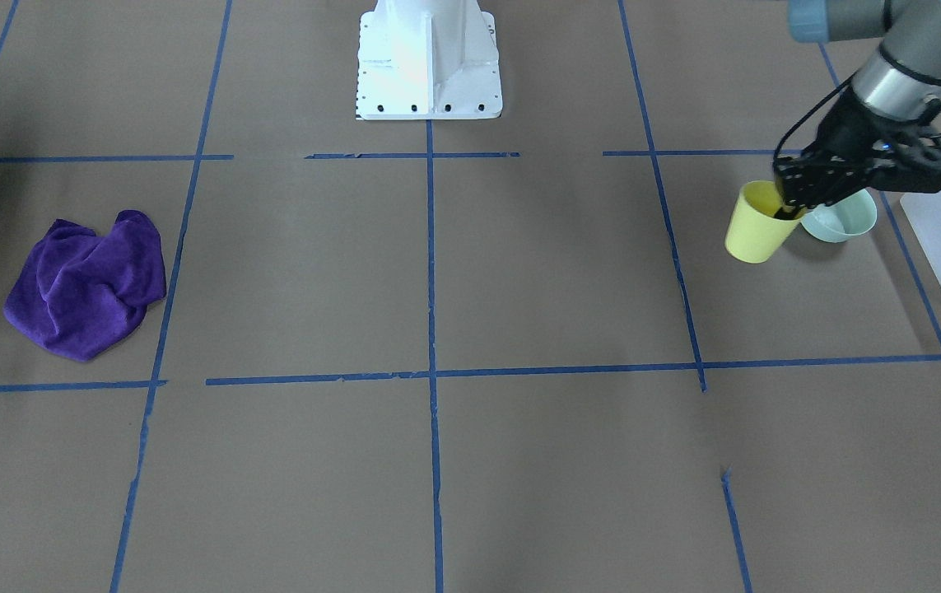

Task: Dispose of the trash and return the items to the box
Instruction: 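Carry the yellow cup into the clear bin while the right gripper reaches the cloth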

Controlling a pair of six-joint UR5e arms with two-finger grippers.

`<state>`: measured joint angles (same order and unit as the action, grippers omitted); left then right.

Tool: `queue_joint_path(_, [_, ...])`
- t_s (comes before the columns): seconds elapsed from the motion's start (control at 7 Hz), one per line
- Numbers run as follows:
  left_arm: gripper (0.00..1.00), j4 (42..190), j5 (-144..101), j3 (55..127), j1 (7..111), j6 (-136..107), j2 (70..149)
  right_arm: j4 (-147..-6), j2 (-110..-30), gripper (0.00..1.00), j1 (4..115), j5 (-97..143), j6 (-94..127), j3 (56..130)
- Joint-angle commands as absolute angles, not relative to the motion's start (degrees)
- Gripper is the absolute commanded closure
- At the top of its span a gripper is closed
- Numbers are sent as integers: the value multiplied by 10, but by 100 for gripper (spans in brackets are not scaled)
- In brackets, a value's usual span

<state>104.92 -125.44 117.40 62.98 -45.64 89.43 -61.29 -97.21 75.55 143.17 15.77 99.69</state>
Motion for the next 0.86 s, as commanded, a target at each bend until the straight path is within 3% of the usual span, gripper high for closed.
queue_joint_path(0.0, [100, 1049, -1271, 1139, 809, -83, 775, -497, -975, 0, 676, 1426, 353, 998])
queue_joint_path(0.29, [100, 1057, -1273, 968, 915, 148, 782, -449, -974, 0, 623, 1401, 450, 1000])
queue_joint_path(0.71, [100, 1076, -1281, 854, 919, 150, 816, -441, -969, 0, 592, 1355, 486, 999])
